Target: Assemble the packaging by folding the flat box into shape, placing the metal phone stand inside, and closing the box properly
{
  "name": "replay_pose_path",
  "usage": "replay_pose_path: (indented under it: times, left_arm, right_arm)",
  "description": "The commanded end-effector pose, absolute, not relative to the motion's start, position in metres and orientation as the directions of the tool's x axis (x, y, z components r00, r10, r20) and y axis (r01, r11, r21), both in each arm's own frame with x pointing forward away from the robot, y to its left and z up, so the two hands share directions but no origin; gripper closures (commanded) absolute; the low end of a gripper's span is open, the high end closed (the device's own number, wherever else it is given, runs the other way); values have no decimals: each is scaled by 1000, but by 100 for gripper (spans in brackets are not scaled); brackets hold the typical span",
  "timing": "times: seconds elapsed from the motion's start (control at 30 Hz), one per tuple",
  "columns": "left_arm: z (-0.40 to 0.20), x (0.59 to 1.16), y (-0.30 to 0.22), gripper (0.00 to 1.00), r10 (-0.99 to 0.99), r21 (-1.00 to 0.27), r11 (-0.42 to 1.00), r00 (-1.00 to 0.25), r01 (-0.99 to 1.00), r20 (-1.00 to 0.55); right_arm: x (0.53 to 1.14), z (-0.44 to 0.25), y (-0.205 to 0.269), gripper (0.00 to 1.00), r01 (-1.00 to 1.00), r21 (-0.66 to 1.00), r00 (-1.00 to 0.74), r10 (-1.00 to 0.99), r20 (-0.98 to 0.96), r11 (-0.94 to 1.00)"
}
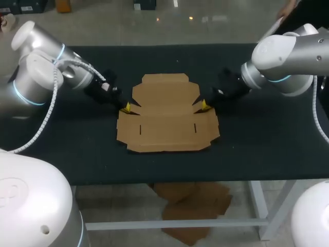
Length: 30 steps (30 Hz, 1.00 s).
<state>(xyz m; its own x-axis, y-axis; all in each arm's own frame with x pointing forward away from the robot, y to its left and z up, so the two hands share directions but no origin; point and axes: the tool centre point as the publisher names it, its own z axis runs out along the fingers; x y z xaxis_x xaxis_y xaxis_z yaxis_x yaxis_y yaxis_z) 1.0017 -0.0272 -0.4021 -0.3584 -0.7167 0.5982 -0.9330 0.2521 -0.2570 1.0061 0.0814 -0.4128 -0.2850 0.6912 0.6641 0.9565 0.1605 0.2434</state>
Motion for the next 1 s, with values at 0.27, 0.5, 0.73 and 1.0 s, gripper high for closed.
replay_pose_path:
  times: [0.27,0.5,0.73,1.0]
  left_arm:
    - [-393,1003,-35,100,-734,-259,262,-366,-930,572]
    - [-387,1001,-47,100,-760,-266,275,-379,-924,528]
    - [-385,1000,-54,100,-765,-265,290,-389,-920,513]
    - [-385,1001,-56,100,-765,-261,300,-394,-918,510]
  right_arm:
    - [1000,-403,89,100,956,257,-277,742,611,145]
    - [998,-398,95,100,955,262,-265,787,557,137]
    - [997,-394,102,100,951,271,-279,801,530,151]
    - [997,-394,109,100,946,276,-294,811,506,171]
